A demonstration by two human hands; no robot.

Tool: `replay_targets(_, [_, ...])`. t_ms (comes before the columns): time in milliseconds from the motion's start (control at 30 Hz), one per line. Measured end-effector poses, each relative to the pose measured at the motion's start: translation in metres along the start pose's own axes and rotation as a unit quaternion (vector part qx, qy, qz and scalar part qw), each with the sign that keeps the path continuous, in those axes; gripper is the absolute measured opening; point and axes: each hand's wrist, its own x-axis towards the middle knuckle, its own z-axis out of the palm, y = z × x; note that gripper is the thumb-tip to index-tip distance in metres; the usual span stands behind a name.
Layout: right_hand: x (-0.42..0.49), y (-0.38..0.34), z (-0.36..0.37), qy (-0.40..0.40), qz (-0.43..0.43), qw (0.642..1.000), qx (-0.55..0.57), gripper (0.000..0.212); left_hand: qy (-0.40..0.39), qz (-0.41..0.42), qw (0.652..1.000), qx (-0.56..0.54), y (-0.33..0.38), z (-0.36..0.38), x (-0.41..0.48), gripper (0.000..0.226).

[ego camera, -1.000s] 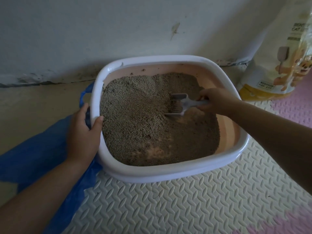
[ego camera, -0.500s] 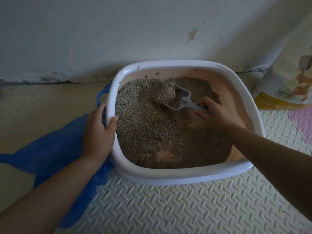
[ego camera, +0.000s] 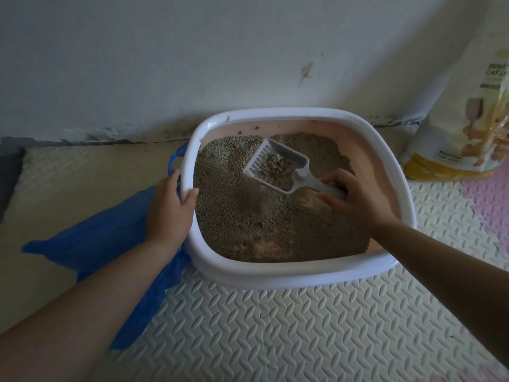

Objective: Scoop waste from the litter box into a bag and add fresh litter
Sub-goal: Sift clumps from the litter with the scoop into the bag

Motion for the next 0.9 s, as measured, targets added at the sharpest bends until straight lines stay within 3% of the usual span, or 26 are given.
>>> replay_targets(900, [-0.011,-0.018,-0.021,-0.01,-0.019,1.0,-0.021,0.032,-0.011,0.003,1.0,0.003,-0.003,-0.001,0.003,0.054])
